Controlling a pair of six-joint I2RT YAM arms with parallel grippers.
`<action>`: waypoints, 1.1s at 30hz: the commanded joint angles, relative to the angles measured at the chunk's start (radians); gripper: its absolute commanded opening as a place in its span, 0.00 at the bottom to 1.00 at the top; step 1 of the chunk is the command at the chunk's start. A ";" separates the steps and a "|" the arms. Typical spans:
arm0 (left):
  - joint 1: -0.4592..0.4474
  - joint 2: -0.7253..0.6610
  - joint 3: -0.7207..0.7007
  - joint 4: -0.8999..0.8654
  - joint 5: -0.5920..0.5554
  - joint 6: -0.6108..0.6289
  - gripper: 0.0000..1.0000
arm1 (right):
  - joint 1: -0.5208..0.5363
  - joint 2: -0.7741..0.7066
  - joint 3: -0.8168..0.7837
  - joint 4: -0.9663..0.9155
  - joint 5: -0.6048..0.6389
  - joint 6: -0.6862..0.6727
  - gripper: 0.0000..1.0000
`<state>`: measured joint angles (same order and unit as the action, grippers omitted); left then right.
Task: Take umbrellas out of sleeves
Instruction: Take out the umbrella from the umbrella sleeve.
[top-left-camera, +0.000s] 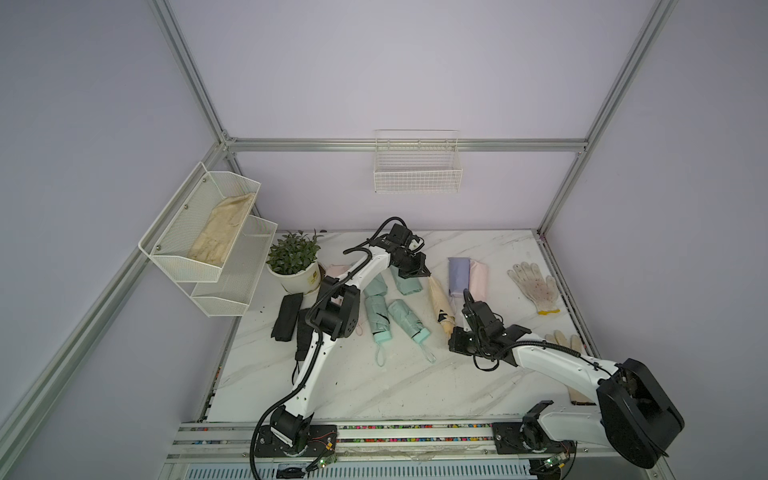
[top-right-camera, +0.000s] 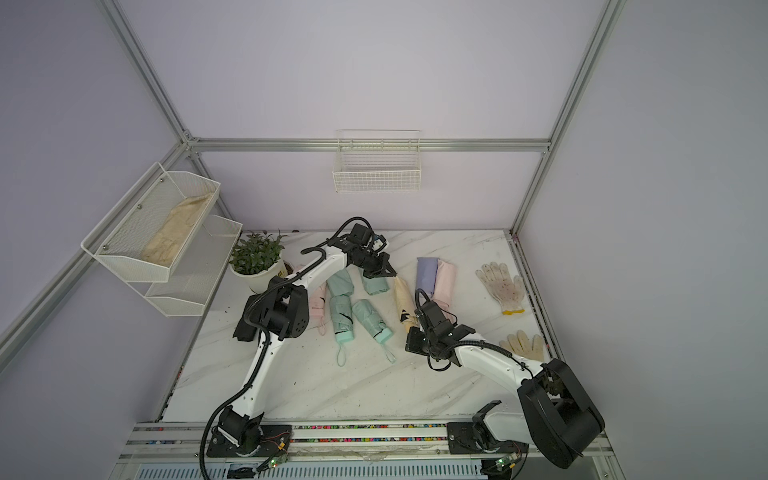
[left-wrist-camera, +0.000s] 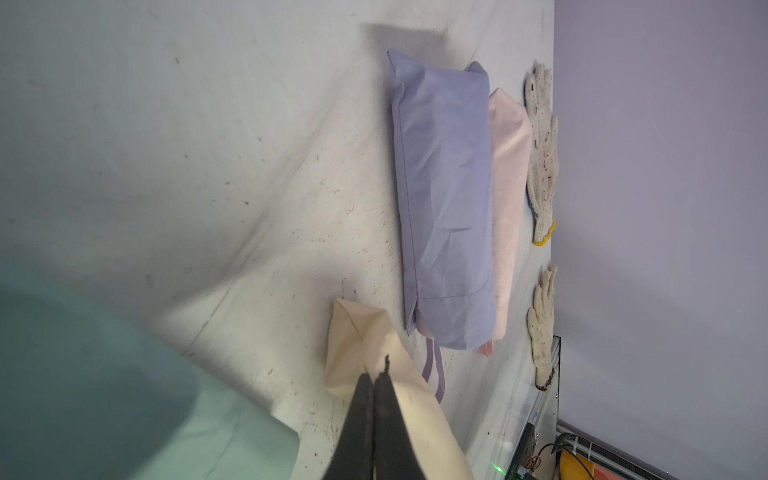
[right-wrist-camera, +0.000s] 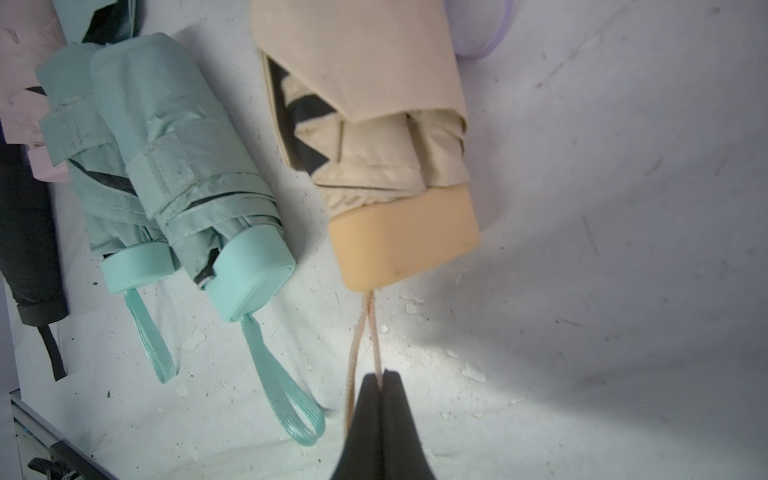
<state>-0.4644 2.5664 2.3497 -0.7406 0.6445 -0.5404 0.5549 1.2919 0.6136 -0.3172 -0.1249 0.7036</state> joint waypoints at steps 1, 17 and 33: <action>0.029 0.019 0.092 0.046 0.000 -0.021 0.00 | 0.007 -0.030 -0.010 -0.016 -0.009 0.024 0.00; 0.029 0.053 0.117 0.145 0.040 -0.099 0.00 | 0.007 -0.058 -0.029 -0.017 -0.022 0.031 0.00; 0.037 0.078 0.117 0.330 0.035 -0.186 0.00 | 0.007 -0.057 -0.036 -0.008 -0.033 0.024 0.00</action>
<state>-0.4461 2.6389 2.3993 -0.5007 0.6994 -0.7052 0.5556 1.2476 0.5945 -0.3065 -0.1379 0.7212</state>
